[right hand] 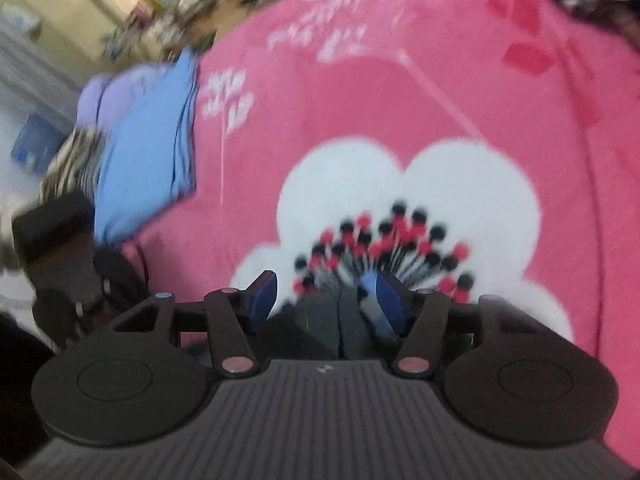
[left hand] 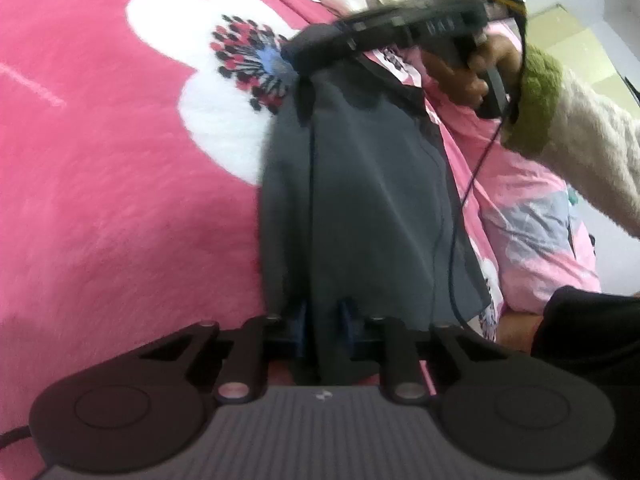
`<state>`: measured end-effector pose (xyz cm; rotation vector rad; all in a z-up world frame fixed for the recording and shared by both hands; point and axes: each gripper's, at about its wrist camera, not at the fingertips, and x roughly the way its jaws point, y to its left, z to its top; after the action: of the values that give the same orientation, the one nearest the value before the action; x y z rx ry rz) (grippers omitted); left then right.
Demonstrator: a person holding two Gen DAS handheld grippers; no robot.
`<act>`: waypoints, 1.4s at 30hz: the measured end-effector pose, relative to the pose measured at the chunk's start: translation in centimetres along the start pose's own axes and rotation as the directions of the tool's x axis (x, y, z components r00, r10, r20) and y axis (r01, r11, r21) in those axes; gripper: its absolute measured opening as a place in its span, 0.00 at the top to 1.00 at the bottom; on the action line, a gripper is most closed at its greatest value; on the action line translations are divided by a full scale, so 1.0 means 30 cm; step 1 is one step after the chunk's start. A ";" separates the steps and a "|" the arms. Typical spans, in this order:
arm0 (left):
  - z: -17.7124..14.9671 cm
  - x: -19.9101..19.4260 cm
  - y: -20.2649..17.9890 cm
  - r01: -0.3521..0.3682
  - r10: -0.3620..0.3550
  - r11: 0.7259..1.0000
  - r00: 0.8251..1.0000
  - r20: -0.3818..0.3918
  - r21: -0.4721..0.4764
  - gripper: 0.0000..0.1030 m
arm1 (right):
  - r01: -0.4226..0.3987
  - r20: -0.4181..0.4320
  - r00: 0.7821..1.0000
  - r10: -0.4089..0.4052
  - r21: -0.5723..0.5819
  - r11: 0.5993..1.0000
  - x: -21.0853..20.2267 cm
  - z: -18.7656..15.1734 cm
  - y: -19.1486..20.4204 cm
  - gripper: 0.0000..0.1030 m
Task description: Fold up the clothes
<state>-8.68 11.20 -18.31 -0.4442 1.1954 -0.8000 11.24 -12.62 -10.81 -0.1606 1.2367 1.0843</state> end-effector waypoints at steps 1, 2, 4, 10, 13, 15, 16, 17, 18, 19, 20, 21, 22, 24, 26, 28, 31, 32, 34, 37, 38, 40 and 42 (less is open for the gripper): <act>-0.003 0.000 0.001 0.000 0.000 1.000 1.000 0.005 -0.006 0.86 | -0.004 -0.007 1.000 0.004 -0.007 1.000 0.000 -0.010 0.005 0.54; -0.006 0.000 0.002 0.000 0.001 1.000 1.000 0.011 -0.012 0.91 | -0.004 0.002 1.000 0.004 -0.005 1.000 -0.006 -0.019 0.008 0.62; -0.008 0.000 0.000 0.002 -0.002 1.000 0.999 0.036 -0.020 0.95 | -0.003 0.034 0.999 0.002 0.009 1.000 -0.024 -0.037 0.014 0.74; -0.013 -0.041 -0.012 0.020 -0.011 0.997 0.991 0.130 -0.070 0.98 | 0.044 0.187 0.981 -0.053 0.050 0.998 -0.092 -0.090 0.037 0.85; -0.009 -0.060 -0.017 0.032 -0.019 0.996 0.988 0.152 -0.081 0.98 | 0.044 0.238 0.969 -0.061 0.075 0.996 -0.116 -0.101 0.041 0.85; -0.007 -0.072 -0.020 0.040 -0.025 0.995 0.986 0.168 -0.089 0.98 | 0.044 0.261 0.963 -0.063 0.080 0.996 -0.128 -0.101 0.040 0.85; -0.006 -0.078 -0.021 0.043 -0.027 0.995 0.984 0.175 -0.091 0.98 | 0.043 0.272 0.960 -0.064 0.083 0.996 -0.130 -0.098 0.041 0.85; -0.010 -0.080 -0.022 0.041 -0.024 0.995 0.984 0.178 -0.090 0.98 | 0.043 0.280 0.958 -0.065 0.086 0.995 -0.132 -0.096 0.039 0.85; -0.014 -0.073 -0.022 0.034 -0.018 0.995 0.984 0.177 -0.090 0.98 | 0.044 0.285 0.956 -0.068 0.090 0.995 -0.130 -0.093 0.036 0.85; -0.023 -0.075 -0.016 0.029 -0.012 0.995 0.985 0.174 -0.099 0.98 | 0.047 0.288 0.955 -0.071 0.090 0.995 -0.127 -0.089 0.035 0.85; -0.033 -0.077 -0.011 0.025 -0.006 0.994 0.985 0.171 -0.109 0.98 | 0.053 0.287 0.955 -0.075 0.082 0.995 -0.118 -0.085 0.037 0.85; -0.042 -0.080 -0.006 0.020 0.000 0.993 0.986 0.168 -0.118 0.98 | 0.060 0.286 0.955 -0.079 0.075 0.995 -0.103 -0.081 0.039 0.85; -0.050 -0.081 -0.001 0.014 0.007 0.992 0.986 0.165 -0.125 0.98 | 0.066 0.281 0.956 -0.084 0.072 0.995 -0.085 -0.076 0.038 0.85; -0.061 -0.073 0.004 -0.005 0.026 0.992 0.987 0.158 -0.127 0.98 | 0.092 0.274 0.956 -0.109 0.074 0.993 -0.047 -0.071 0.027 0.84; -0.068 -0.066 0.010 -0.018 0.038 0.991 0.988 0.150 -0.132 0.98 | 0.126 0.270 0.952 -0.144 0.081 0.989 -0.009 -0.068 0.012 0.81; -0.069 -0.063 0.011 -0.024 0.043 0.991 0.989 0.144 -0.133 0.98 | 0.174 0.269 0.943 -0.194 0.098 0.980 0.019 -0.069 -0.009 0.78; -0.071 -0.058 0.004 -0.041 0.054 0.994 0.991 0.126 -0.105 0.97 | 0.241 0.329 0.900 -0.285 0.168 0.956 -0.005 -0.082 -0.045 0.77; -0.071 -0.054 0.002 -0.049 0.060 0.994 0.991 0.121 -0.096 0.97 | 0.256 0.366 0.874 -0.318 0.208 0.944 -0.037 -0.092 -0.058 0.77; -0.070 -0.051 0.002 -0.059 0.069 0.994 0.991 0.112 -0.093 0.95 | 0.266 0.443 0.809 -0.386 0.310 0.913 -0.123 -0.122 -0.089 0.77; -0.074 -0.053 0.002 -0.073 0.083 0.993 0.990 0.113 -0.092 0.92 | 0.263 0.516 0.735 -0.439 0.380 0.887 -0.252 -0.176 -0.087 0.75; -0.071 -0.052 0.004 -0.075 0.085 0.993 0.990 0.112 -0.091 0.91 | 0.265 0.528 0.737 -0.423 0.351 0.898 -0.281 -0.188 -0.063 0.75; -0.070 -0.052 0.003 -0.080 0.091 0.992 0.990 0.110 -0.093 0.90 | 0.259 0.522 0.784 -0.337 0.218 0.941 -0.306 -0.213 0.019 0.75; -0.068 -0.048 0.002 -0.088 0.098 0.992 0.989 0.109 -0.093 0.89 | 0.250 0.464 0.849 -0.252 0.067 0.966 -0.275 -0.234 0.106 0.75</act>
<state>-10.79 12.54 -18.09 -0.4954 1.1400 -0.6354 4.76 -20.11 -5.39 -0.0481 0.7534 0.8260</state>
